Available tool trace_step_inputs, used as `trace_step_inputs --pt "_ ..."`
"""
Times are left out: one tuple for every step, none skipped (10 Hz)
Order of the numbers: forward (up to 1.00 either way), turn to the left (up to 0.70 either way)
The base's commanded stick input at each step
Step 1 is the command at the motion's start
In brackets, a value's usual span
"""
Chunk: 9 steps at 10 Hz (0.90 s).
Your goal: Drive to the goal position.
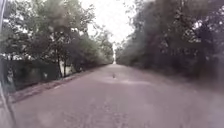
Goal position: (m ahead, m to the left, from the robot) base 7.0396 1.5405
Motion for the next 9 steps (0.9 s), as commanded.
trace_step_inputs --pt "0.7 0.0" --pt "0.7 0.0" --pt "0.7 0.0" --pt "0.7 0.0" --pt "0.7 0.0" --pt "0.7 0.0" --pt "0.7 0.0" --pt "0.7 0.0" --pt "0.7 0.0"
